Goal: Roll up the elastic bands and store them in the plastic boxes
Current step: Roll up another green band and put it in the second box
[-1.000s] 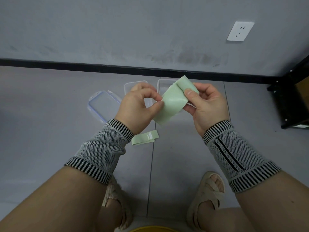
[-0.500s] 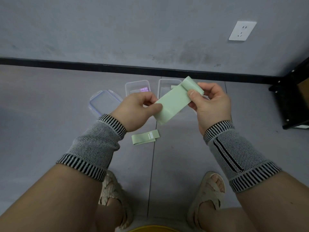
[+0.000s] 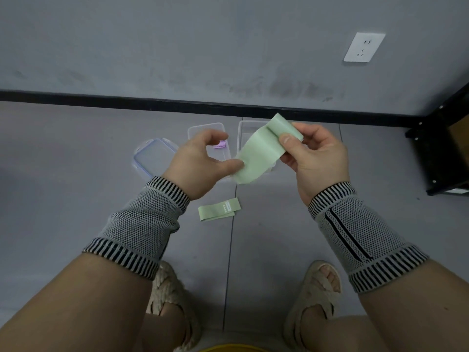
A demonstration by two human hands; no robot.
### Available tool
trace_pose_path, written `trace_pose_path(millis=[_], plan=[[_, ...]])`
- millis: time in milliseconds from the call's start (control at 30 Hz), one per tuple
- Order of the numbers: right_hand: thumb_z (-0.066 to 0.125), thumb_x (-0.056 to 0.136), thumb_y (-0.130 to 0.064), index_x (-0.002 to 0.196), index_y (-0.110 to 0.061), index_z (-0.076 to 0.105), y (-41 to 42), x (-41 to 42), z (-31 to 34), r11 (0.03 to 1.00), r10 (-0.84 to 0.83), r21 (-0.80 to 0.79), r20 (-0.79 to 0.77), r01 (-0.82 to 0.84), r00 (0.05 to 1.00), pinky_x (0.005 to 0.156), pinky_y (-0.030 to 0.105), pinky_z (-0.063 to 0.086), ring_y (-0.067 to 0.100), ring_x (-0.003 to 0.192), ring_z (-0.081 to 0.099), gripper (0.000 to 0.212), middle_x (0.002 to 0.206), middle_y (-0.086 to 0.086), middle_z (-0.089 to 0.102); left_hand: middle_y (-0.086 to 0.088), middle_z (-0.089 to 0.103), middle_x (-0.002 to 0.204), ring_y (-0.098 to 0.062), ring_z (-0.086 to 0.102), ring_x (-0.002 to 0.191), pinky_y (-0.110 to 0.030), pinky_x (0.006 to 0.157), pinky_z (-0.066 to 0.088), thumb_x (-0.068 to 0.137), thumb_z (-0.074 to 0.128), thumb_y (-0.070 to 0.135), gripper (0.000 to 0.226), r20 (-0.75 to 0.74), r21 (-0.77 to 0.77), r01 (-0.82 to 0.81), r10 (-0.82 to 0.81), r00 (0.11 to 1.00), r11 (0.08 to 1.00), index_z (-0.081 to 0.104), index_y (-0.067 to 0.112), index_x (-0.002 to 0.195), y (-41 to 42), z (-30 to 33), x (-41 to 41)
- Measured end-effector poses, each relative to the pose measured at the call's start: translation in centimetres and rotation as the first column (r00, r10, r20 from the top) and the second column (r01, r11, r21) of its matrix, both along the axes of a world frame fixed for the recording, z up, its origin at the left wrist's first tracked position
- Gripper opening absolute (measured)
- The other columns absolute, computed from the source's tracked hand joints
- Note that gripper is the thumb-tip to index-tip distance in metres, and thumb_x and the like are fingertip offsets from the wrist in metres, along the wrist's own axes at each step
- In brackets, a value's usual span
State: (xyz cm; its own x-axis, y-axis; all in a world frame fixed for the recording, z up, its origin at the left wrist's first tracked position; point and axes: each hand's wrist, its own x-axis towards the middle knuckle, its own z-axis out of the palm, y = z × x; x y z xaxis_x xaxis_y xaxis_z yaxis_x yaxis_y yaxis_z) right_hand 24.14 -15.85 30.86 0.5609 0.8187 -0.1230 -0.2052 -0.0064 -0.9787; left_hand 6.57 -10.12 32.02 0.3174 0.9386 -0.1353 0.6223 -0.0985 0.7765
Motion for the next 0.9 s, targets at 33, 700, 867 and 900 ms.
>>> trace_pose_path(millis=[33,700,867,900], plan=[[0.069,0.082,0.000,0.094,-0.011,0.064,0.0,0.0,0.0,0.999,0.033,0.005,-0.023,-0.033,0.999,0.073,0.035,0.058,0.022,0.085,0.068,0.017,0.098,0.011,0.066,0.014,0.052,0.120,-0.003,0.062,0.089,-0.012,0.073,0.046,0.077,0.072,0.040,0.053,0.000,-0.023,0.009,-0.009,1.000,1.000,0.052,0.027,0.125,0.0,0.0,0.0],[0.071,0.081,-0.006,0.092,-0.015,0.069,-0.5,-1.1,0.3,0.977,0.212,-0.042,0.173,-0.208,0.962,0.063,0.025,0.057,0.013,0.067,0.064,0.015,0.078,0.005,0.068,-0.007,0.068,0.072,-0.013,0.062,0.060,-0.025,0.058,0.051,0.088,0.064,0.016,0.002,0.377,-0.201,0.058,0.023,0.926,0.978,0.066,0.017,0.087,-0.9,-0.7,1.8],[0.072,0.080,-0.004,0.092,-0.017,0.068,-0.4,-1.1,0.2,0.971,0.238,-0.036,0.175,-0.236,0.955,0.063,0.024,0.056,0.011,0.066,0.063,0.019,0.080,0.005,0.067,0.004,0.064,0.063,-0.009,0.059,0.055,-0.022,0.053,0.048,0.092,0.059,0.019,0.011,0.421,-0.213,0.048,0.047,0.906,0.976,0.061,0.016,0.081,-1.0,-0.6,2.0],[0.072,0.079,-0.003,0.094,-0.017,0.068,-0.5,-1.2,0.1,0.970,0.243,-0.029,0.179,-0.241,0.953,0.067,0.028,0.058,0.016,0.071,0.065,0.020,0.084,0.006,0.068,0.004,0.065,0.063,-0.010,0.060,0.056,-0.023,0.054,0.049,0.091,0.060,0.018,0.008,0.419,-0.225,0.068,0.034,0.908,0.972,0.061,0.013,0.086,-1.0,-0.7,2.0]])
